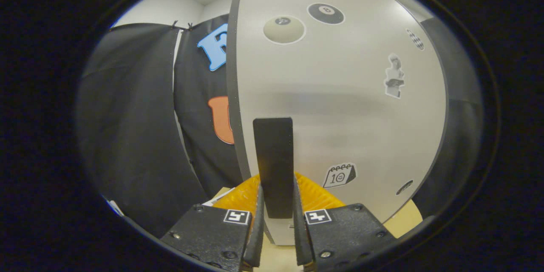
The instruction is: Open the shoe cabinet door, grab the shoes and put them into the shoe cabinet, then close the shoe cabinet door.
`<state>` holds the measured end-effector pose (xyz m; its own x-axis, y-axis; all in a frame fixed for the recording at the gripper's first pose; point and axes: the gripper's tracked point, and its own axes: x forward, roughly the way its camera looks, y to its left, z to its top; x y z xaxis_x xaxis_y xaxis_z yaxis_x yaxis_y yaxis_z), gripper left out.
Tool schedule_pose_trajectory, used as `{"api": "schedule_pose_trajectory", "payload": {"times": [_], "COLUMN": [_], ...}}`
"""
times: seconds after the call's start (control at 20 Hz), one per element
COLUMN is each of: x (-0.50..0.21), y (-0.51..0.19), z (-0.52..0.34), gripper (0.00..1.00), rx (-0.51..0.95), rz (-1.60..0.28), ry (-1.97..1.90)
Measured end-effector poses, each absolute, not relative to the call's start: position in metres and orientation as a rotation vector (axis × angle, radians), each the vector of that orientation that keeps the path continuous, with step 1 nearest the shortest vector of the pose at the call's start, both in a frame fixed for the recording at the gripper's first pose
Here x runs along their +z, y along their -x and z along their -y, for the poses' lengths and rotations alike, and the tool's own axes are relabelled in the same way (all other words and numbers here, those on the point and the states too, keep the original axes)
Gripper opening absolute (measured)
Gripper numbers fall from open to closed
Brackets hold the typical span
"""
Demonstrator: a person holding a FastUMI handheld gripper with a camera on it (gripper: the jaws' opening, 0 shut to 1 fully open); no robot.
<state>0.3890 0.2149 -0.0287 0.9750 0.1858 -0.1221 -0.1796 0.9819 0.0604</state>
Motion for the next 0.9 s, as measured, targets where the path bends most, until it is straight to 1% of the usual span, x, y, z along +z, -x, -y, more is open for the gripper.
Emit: {"api": "schedule_pose_trajectory", "payload": {"times": [0.55,0.9], "x": [-0.032,-0.037], "y": [-0.318,-0.285], "z": [-0.189,-0.150], "gripper": [0.30,0.26], "rx": [0.215,0.190], "rz": [-0.123,-0.113], "ry": [-0.023,-0.041]}}
